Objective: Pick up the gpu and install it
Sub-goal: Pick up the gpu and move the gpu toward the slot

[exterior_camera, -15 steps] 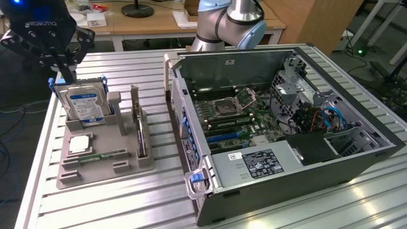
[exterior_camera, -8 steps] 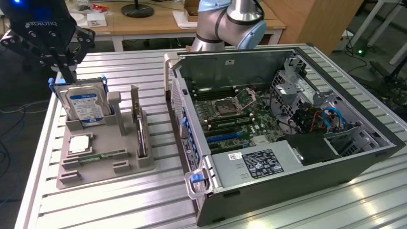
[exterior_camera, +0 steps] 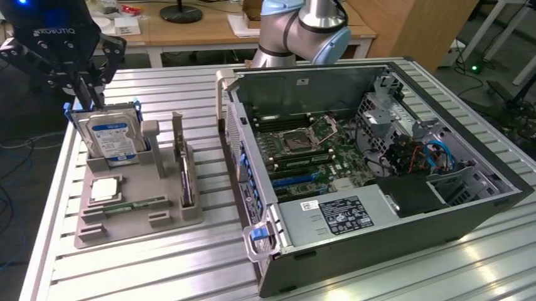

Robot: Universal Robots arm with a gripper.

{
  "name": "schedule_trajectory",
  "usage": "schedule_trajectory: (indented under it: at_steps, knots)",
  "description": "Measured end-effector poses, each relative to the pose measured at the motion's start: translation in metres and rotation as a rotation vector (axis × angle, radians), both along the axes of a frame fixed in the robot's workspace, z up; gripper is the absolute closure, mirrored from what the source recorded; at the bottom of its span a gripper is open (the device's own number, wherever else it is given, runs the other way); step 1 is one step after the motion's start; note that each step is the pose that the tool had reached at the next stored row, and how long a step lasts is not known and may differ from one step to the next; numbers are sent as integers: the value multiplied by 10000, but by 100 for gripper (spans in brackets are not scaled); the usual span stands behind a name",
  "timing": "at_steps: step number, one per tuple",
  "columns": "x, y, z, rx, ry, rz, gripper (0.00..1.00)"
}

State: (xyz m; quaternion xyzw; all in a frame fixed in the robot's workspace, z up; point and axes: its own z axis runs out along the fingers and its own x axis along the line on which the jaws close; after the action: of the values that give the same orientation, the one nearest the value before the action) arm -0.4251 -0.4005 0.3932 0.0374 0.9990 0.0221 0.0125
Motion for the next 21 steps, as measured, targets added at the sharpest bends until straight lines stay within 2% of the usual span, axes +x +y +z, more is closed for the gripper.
schedule_trajectory:
  at_steps: [1, 8, 10, 11, 13, 16, 18, 20, 21]
  knots:
    - [0, 0, 0, 0, 0, 0, 76]
    - [0, 0, 0, 0, 0, 0, 75]
    - [0, 0, 0, 0, 0, -1, 63]
    - [0, 0, 0, 0, 0, 0, 63]
    - [0, 0, 0, 0, 0, 0, 51]
    - [0, 0, 0, 0, 0, 0, 45]
    - [0, 0, 0, 0, 0, 0, 34]
    - [0, 0, 0, 0, 0, 0, 34]
    - [0, 0, 0, 0, 0, 0, 28]
